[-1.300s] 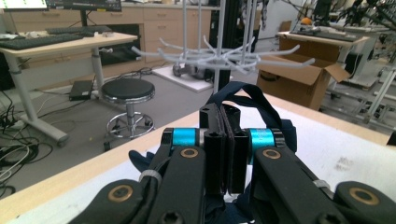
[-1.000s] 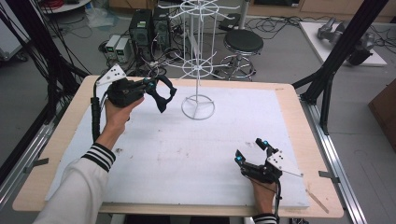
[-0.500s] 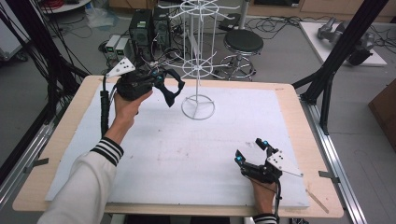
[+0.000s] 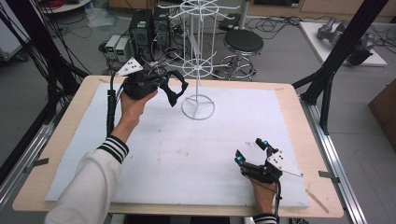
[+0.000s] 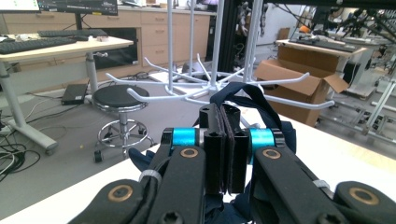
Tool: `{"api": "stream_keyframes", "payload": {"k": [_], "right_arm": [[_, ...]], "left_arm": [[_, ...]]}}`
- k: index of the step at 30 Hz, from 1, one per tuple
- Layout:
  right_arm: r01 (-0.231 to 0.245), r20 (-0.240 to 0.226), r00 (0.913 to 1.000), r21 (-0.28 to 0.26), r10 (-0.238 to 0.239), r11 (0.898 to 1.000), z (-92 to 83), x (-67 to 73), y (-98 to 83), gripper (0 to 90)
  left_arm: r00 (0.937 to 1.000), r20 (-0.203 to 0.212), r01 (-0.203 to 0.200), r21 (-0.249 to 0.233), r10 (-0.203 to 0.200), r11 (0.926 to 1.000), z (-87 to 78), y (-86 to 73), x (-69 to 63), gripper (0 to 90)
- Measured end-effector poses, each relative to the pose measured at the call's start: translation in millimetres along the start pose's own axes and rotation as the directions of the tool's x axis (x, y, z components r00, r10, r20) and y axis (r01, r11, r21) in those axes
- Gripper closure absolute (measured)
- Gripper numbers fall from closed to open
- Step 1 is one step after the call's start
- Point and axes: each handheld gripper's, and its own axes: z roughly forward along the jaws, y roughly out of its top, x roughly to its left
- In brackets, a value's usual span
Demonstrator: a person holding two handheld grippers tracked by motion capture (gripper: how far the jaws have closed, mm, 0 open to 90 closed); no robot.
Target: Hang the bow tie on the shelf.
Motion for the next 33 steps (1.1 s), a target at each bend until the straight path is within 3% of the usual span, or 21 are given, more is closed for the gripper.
{"api": "stream_keyframes", "payload": {"k": [7, 16, 33], "right_arm": [[0.0, 0.001, 1.0, -0.001, 0.0, 1.0, -0.1, 0.2, -0.1, 9.0], [0.002, -0.001, 1.0, -0.005, -0.002, 1.0, -0.2, 0.1, 0.0, 9.0], [-0.012, -0.001, 0.9999, -0.002, 0.012, 1.0, -0.9, -0.5, -0.2, 9.0]], "left_arm": [[0.9997, -0.018, -0.017, 0.031, 0.017, 0.9994, 6.7, -4.9, -2.3, 88.1], [0.9992, -0.039, -0.006, 0.05, 0.007, 0.9987, 14.6, -12.8, -1.7, 88.1], [0.9993, -0.034, -0.012, 0.097, 0.016, 0.9952, 30.7, -25.0, -6.6, 86.6]]}}
